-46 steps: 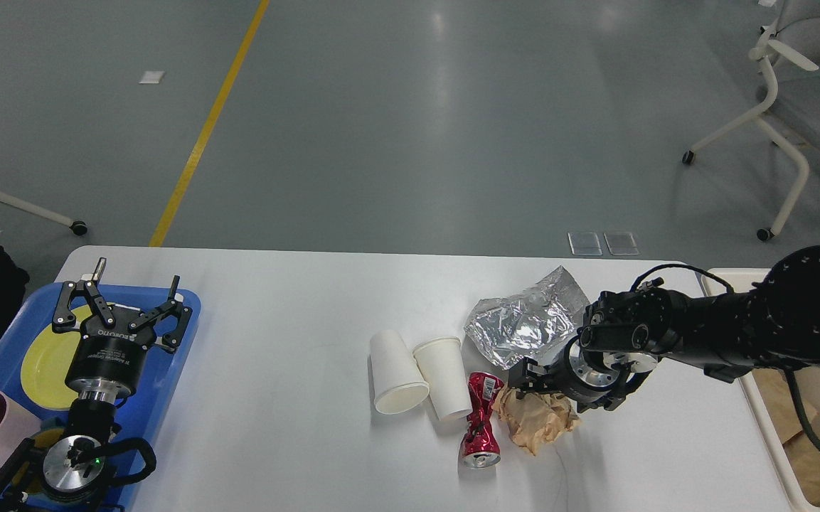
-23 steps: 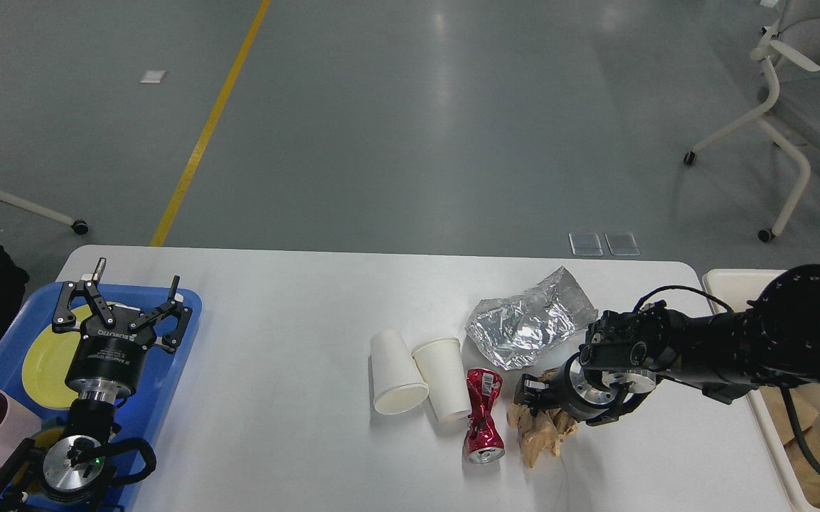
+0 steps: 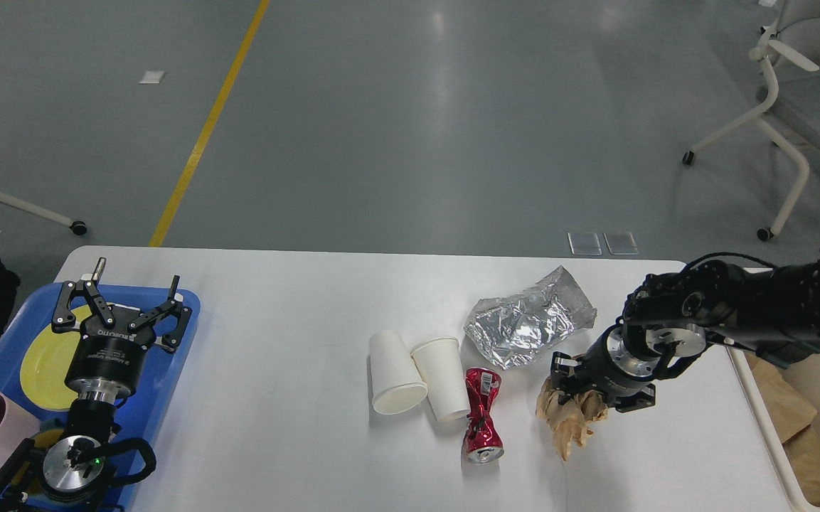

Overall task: Tidy desktop
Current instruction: 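Carry the crumpled paper into the white bin and release it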

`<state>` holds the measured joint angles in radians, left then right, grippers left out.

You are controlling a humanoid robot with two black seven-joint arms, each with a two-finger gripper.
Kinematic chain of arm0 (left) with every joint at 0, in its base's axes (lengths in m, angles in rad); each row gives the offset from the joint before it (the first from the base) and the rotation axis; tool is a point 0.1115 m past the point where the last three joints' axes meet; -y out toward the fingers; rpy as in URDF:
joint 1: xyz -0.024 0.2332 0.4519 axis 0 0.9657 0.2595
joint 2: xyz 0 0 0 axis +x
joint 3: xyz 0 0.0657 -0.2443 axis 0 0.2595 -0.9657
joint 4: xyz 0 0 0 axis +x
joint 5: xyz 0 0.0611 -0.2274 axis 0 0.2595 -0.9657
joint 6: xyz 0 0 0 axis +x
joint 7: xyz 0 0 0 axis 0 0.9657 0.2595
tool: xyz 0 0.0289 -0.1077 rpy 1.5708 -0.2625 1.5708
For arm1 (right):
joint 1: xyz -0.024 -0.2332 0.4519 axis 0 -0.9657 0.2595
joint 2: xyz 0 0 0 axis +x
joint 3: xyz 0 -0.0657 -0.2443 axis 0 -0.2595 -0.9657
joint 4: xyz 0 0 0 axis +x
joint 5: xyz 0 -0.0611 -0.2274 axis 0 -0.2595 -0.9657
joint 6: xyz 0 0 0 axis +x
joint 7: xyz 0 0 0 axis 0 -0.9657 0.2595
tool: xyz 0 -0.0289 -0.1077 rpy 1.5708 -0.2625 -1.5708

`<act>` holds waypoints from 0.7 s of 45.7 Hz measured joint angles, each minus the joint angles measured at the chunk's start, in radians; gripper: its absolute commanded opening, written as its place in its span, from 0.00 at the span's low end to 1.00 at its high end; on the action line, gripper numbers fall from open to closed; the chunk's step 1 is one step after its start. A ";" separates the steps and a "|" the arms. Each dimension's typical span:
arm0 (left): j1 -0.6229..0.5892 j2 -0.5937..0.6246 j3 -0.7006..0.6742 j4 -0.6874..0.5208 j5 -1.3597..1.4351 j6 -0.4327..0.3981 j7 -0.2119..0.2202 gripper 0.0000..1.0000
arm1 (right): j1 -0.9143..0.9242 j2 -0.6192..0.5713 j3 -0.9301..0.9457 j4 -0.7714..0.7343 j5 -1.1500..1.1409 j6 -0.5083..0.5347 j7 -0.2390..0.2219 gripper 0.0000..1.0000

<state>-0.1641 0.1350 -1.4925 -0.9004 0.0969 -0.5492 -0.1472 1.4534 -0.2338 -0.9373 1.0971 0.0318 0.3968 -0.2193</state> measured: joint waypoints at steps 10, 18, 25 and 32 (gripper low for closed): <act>0.000 0.000 0.000 0.000 0.000 0.000 0.000 0.96 | 0.328 -0.027 -0.215 0.218 0.086 0.075 0.003 0.00; 0.000 0.000 0.000 0.000 0.000 0.000 0.000 0.96 | 0.584 -0.036 -0.313 0.367 0.119 0.189 0.009 0.00; 0.000 0.000 0.000 0.000 0.000 0.000 0.000 0.96 | 0.779 -0.085 -0.345 0.492 0.121 0.265 0.009 0.00; 0.000 0.000 0.000 0.000 0.000 0.000 0.000 0.96 | 0.941 -0.101 -0.399 0.561 0.137 0.342 0.019 0.00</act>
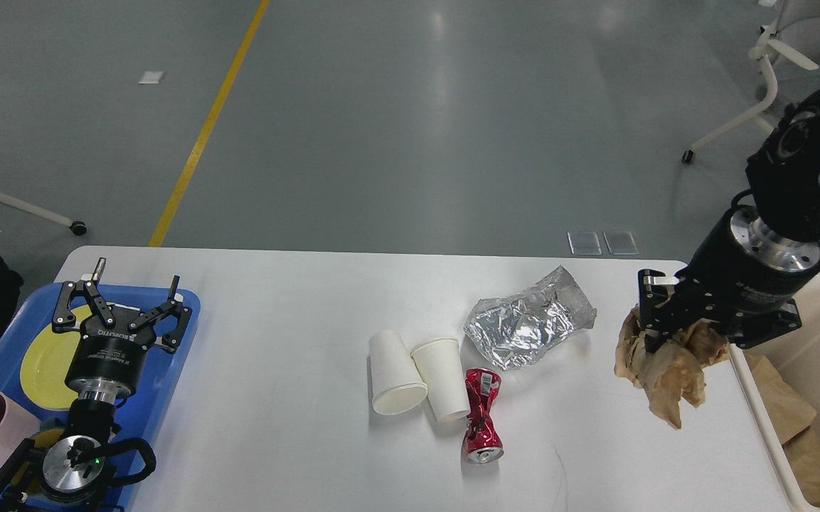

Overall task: Tidy desktop
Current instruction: 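Carry the crumpled paper into the white bin and release it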

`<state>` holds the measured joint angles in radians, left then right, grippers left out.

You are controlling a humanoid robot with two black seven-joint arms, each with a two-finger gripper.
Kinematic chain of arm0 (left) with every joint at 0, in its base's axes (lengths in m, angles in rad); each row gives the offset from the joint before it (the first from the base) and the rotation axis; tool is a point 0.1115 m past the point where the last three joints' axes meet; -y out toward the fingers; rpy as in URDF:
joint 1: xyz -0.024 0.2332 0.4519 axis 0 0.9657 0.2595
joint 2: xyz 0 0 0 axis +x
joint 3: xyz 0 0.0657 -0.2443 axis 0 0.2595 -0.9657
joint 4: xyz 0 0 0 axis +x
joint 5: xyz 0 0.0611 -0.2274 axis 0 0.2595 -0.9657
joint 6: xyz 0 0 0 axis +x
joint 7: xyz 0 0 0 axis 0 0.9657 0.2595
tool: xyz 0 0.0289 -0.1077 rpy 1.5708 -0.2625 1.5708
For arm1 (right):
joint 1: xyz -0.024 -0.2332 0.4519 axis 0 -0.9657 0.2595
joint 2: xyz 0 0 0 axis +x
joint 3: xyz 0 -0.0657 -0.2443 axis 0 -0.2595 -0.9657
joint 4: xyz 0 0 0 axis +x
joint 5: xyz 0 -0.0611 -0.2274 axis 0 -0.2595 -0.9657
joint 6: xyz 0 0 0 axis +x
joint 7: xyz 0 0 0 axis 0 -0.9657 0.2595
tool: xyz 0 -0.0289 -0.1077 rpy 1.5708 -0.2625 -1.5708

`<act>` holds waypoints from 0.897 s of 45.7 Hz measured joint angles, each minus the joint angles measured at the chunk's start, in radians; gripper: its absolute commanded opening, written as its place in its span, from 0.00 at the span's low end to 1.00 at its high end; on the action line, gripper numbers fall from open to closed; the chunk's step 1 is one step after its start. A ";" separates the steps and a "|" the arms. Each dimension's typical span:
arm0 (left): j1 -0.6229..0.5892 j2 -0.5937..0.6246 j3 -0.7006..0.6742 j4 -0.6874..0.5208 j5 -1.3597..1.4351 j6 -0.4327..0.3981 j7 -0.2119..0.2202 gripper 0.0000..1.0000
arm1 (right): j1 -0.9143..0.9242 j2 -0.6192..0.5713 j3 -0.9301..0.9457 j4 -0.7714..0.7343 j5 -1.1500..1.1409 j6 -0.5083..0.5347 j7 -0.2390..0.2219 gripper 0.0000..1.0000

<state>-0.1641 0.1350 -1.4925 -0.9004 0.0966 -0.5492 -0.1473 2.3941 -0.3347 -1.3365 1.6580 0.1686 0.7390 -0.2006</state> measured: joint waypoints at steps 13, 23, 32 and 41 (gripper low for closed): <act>0.000 0.000 0.000 0.000 0.000 0.000 0.000 0.96 | 0.191 0.002 -0.153 0.008 0.059 0.094 0.097 0.00; 0.000 0.000 0.000 0.000 0.000 0.000 0.000 0.96 | 0.207 0.000 -0.184 0.004 0.056 0.086 0.100 0.00; 0.000 0.000 0.000 0.000 0.000 0.000 0.000 0.96 | 0.206 -0.004 -0.206 -0.006 0.047 0.078 0.099 0.00; 0.000 0.000 0.000 0.000 0.000 0.000 0.000 0.96 | 0.197 -0.009 -0.232 -0.029 0.045 0.069 0.098 0.00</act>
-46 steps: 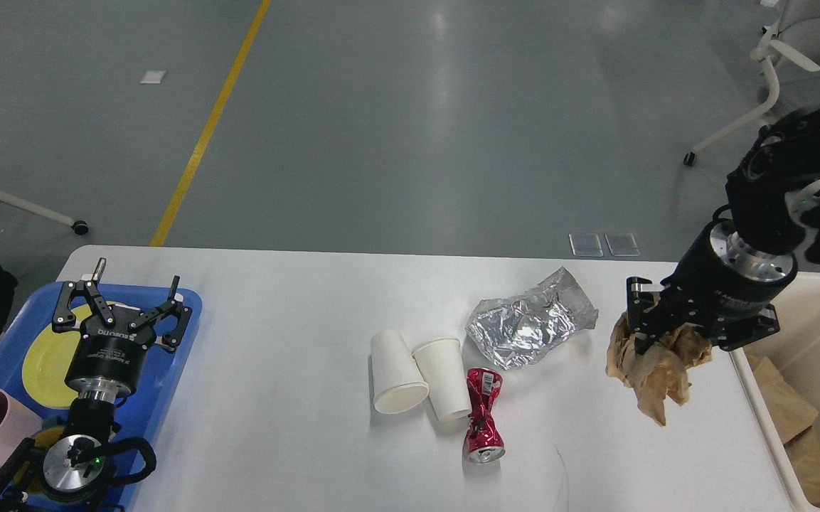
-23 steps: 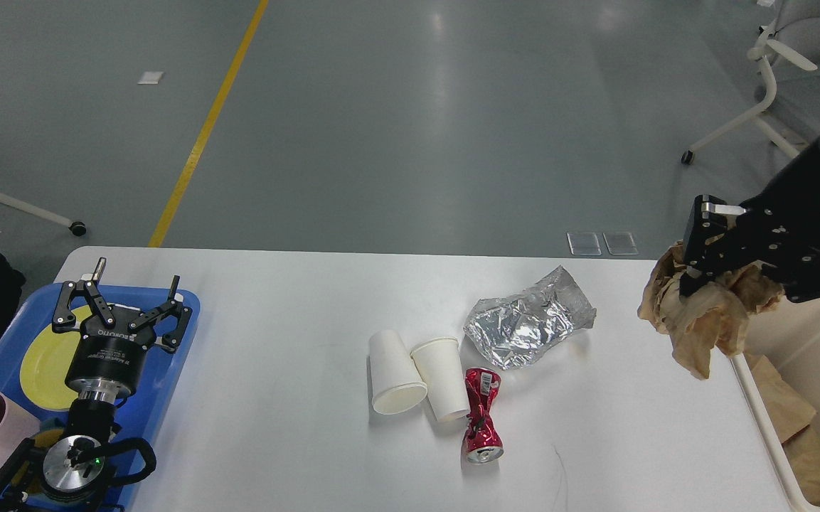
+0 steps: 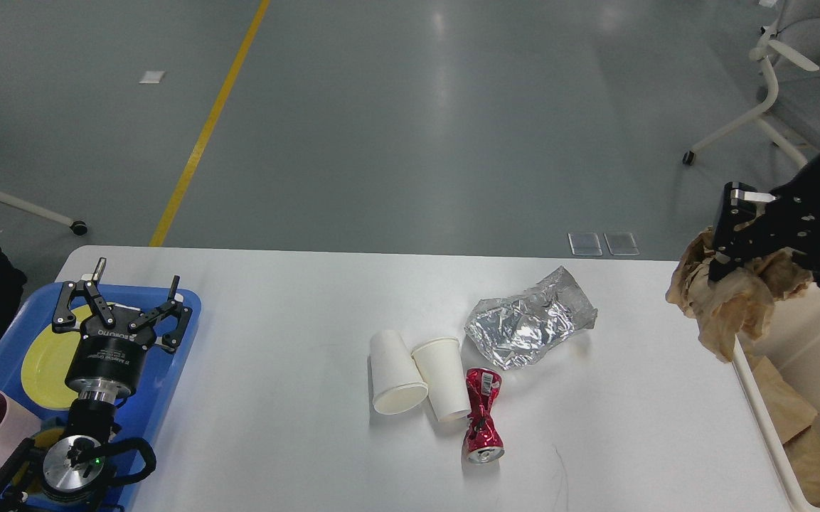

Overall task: Tidy desktop
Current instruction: 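Carry the crumpled paper into the white bin and release it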

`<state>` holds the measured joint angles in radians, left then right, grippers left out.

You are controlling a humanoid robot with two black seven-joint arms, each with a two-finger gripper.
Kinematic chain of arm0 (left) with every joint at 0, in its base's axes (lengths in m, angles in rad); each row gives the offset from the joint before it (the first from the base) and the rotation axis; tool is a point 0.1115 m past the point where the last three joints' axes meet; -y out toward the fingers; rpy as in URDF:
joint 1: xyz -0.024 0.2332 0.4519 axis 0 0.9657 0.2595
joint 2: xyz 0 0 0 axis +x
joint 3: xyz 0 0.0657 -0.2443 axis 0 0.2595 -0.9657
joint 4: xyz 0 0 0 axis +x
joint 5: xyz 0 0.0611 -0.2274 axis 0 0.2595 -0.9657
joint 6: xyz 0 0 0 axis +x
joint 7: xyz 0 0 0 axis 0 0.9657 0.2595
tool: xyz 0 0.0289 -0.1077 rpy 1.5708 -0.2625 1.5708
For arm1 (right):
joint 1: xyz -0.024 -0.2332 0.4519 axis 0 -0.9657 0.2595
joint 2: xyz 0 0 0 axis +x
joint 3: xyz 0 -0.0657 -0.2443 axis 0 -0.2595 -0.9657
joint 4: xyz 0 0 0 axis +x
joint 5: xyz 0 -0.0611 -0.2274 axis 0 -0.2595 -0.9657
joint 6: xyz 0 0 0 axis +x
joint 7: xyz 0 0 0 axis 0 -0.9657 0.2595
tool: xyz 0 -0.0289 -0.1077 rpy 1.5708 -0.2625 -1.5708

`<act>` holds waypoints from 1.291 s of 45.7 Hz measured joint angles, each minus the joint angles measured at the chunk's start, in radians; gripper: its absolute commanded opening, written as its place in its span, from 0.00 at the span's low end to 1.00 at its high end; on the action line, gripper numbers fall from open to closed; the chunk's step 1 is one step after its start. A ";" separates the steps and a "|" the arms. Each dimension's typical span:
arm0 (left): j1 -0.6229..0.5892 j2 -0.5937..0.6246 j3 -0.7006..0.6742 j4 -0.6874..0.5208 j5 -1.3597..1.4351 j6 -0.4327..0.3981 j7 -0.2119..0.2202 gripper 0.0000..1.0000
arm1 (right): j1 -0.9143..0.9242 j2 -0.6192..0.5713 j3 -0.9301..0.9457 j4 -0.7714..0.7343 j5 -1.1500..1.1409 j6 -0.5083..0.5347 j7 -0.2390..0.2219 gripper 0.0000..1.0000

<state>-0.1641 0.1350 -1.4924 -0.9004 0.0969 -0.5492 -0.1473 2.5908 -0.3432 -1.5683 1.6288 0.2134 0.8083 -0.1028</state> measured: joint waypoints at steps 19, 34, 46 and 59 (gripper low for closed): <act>0.000 0.000 0.000 0.000 -0.001 0.000 0.000 0.96 | -0.136 -0.175 -0.026 -0.150 -0.074 -0.044 -0.012 0.00; 0.000 0.000 0.000 0.000 0.000 0.000 0.000 0.96 | -0.458 -0.360 0.024 -0.427 -0.094 -0.213 -0.012 0.00; 0.000 0.000 0.000 0.000 0.000 0.000 0.000 0.96 | -0.866 -0.404 0.222 -0.599 -0.094 -0.481 -0.011 0.00; 0.000 0.000 0.001 0.000 0.000 0.000 0.000 0.96 | -1.360 -0.300 0.484 -1.050 -0.077 -0.509 -0.012 0.00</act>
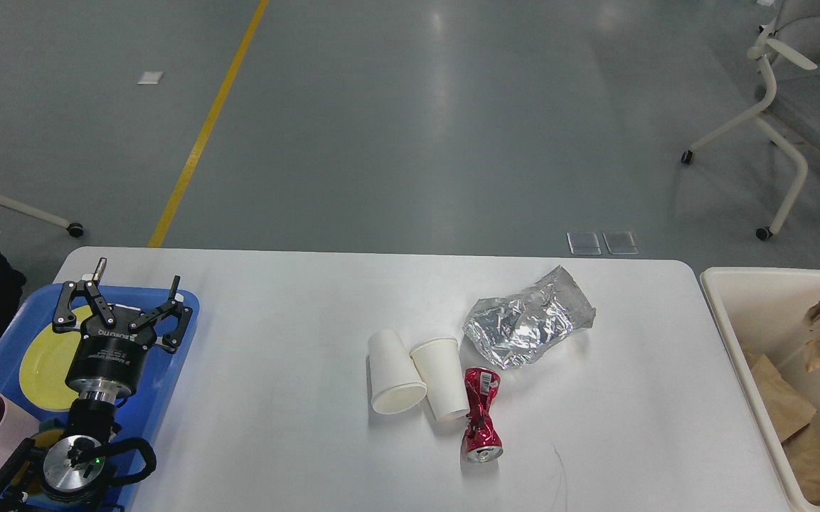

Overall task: Tidy desktop
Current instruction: 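Carry the crumpled paper into the white bin and release it, then raise the right gripper out of the bin toward the foil packet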

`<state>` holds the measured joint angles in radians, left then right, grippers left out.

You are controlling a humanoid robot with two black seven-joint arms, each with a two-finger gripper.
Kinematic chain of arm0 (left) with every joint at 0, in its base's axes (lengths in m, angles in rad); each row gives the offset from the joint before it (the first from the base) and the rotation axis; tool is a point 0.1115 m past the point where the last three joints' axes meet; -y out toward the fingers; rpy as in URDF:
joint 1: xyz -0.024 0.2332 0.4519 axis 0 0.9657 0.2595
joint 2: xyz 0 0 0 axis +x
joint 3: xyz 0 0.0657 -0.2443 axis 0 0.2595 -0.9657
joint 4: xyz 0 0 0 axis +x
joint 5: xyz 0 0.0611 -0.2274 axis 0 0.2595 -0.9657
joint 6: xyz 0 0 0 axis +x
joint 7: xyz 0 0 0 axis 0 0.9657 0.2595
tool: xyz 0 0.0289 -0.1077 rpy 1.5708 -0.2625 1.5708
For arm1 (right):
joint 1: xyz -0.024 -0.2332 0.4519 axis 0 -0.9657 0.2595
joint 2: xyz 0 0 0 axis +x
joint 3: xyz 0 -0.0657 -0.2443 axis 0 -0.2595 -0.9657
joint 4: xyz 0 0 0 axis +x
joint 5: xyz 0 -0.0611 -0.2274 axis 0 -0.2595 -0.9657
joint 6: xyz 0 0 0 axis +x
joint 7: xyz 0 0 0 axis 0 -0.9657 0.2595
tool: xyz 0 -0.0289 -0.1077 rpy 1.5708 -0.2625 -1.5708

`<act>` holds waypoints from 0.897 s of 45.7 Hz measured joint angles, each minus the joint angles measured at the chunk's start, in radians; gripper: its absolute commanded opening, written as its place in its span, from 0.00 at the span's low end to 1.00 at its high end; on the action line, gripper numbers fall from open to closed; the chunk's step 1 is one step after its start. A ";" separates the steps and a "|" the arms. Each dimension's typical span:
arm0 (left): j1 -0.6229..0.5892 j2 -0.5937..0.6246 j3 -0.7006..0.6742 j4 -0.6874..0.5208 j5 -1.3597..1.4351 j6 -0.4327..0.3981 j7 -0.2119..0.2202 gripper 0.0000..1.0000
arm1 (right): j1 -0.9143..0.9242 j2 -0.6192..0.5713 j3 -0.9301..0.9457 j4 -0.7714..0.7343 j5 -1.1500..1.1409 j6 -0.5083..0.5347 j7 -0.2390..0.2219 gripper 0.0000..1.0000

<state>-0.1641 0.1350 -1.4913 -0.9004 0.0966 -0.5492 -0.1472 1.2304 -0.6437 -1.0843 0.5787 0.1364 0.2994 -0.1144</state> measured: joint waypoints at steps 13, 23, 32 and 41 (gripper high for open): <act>0.000 0.000 0.000 0.000 0.000 0.000 0.000 0.96 | -0.323 0.137 0.140 -0.366 0.000 -0.006 0.002 0.00; 0.000 0.000 0.000 0.000 0.000 0.000 0.000 0.96 | -0.485 0.250 0.173 -0.546 0.001 -0.040 0.002 0.00; 0.000 0.000 0.000 0.000 0.000 0.000 0.000 0.96 | -0.566 0.297 0.177 -0.561 0.000 -0.145 -0.007 0.00; 0.000 0.000 0.000 0.000 0.000 0.000 0.000 0.96 | -0.620 0.311 0.181 -0.562 0.000 -0.199 -0.011 0.00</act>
<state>-0.1641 0.1350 -1.4910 -0.9004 0.0970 -0.5492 -0.1473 0.6103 -0.3327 -0.9030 0.0166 0.1365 0.1008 -0.1257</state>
